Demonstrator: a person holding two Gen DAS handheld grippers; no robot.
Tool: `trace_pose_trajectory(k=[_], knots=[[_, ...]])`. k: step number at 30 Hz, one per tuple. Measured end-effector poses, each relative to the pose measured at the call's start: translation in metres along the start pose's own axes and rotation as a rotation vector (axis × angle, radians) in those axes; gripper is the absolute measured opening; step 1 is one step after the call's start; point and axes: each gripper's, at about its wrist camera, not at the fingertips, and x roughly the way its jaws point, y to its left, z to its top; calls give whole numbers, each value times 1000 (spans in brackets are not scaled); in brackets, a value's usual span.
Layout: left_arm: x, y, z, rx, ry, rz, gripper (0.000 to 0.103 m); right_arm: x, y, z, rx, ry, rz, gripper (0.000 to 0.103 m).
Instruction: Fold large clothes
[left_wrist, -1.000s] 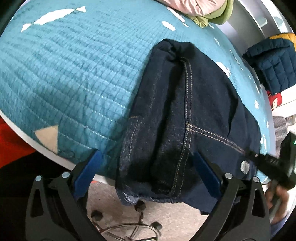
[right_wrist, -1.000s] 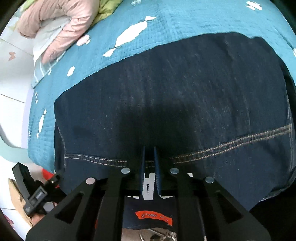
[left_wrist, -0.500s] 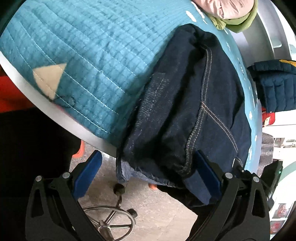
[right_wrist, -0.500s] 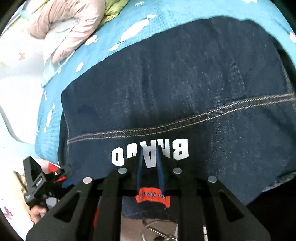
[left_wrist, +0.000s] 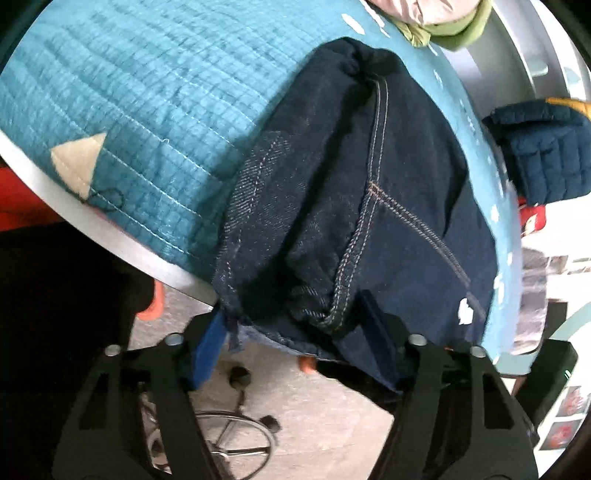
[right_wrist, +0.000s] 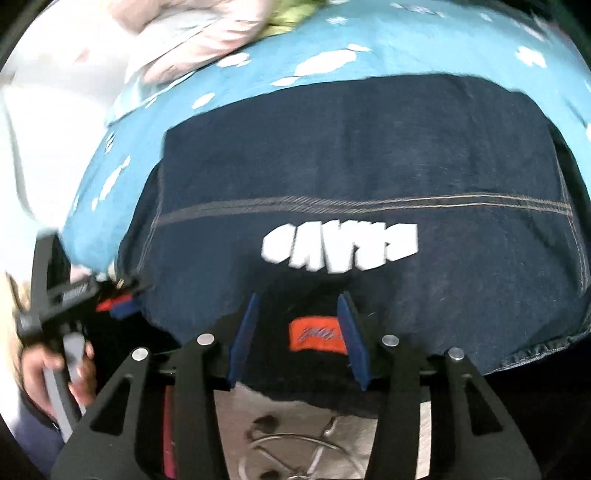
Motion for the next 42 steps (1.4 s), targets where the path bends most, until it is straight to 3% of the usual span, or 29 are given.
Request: trace_pose_trajectory(k=[1,3,7,13,16,20,22,28,30,32,33,34,35,38,39,42], knots=[[-2,-1,0,8,-3,3,54,1,4,-5,-18,-7,-7,43],[-9,-8,-2,42,-12,-34,25,3,18,-13,-62,-21,-5,43],[-29,-32,-5,121,-56,-49,23,7,42,-25,-162,-39,0,45],[-56,-62,-6,154,-71,-131,22,-7,59,-32,-224,-133,60,53],[-69,-82,-5,177,-75,-180,14,-16,74,-35,-257,-182,91,59],[-68,-104,-2,249,-61,-138,14,-14,93,-34,-300,-212,100,66],[-54,-99,5,216,-16,-140,11,-1,103,-29,-317,-210,84,66],[-59,-110,2,262,-17,-127,11,28,111,-14,-307,-210,104,66],[-59,-111,3,260,-14,-127,11,38,106,-6,-269,-201,124,50],[-59,-114,1,276,-13,-116,11,47,102,2,-239,-170,145,13],[-60,-116,0,287,-19,-114,11,47,99,4,-221,-164,158,12],[-66,-119,-1,297,-43,-115,12,45,95,6,-199,-167,168,10],[-69,-123,-1,309,-57,-113,21,41,94,7,-189,-173,170,10],[-97,-136,-3,342,-181,-131,82,23,78,12,-97,-196,191,9],[-109,-142,-4,345,-245,-140,87,14,68,15,-46,-208,211,9],[-129,-158,-3,376,-343,-144,88,-12,46,18,43,-248,240,9]])
